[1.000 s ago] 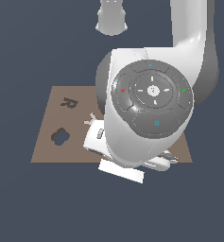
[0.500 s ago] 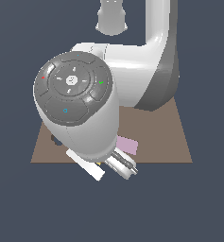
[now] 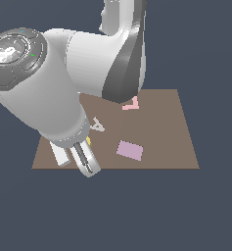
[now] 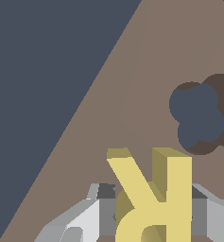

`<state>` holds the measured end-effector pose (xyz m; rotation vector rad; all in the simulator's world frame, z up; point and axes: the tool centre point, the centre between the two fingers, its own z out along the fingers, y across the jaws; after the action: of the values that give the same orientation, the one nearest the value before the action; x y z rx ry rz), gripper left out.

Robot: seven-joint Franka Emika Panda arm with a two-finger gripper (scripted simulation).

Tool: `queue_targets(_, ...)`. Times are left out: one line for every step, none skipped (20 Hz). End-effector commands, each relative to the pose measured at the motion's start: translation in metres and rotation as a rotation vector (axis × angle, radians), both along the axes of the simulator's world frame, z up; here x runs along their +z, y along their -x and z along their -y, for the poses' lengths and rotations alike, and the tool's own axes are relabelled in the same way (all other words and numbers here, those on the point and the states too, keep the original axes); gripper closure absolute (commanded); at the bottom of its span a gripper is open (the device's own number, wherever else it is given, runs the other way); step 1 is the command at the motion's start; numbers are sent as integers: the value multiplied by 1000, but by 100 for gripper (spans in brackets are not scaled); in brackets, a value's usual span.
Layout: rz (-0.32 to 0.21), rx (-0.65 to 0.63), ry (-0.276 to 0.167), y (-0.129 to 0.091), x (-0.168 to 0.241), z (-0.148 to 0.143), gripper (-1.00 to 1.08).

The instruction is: Insert a designated object into the corresponding slot on a board.

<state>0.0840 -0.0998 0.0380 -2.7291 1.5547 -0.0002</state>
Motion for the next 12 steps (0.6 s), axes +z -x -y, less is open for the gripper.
queue_targets(0, -112, 0, 15, 1, 16, 108)
queue_targets(0, -159, 0, 23, 1, 21, 108)
queue_targets(0, -206, 0, 30, 1, 27, 108)
queue_targets(0, -254, 0, 38, 1, 32, 108)
queue_targets(0, -300, 0, 46, 1, 37, 108)
queue_targets(0, -344, 0, 54, 1, 41, 108)
queue_targets(0, -386, 0, 61, 1, 45, 108)
queue_targets(0, -426, 0, 68, 1, 48, 108)
queue_targets(0, -464, 0, 75, 1, 51, 108)
queue_targets(0, -500, 0, 82, 1, 53, 108)
queue_targets(0, -534, 0, 89, 2, 55, 108)
queue_targets(0, -566, 0, 95, 2, 56, 108)
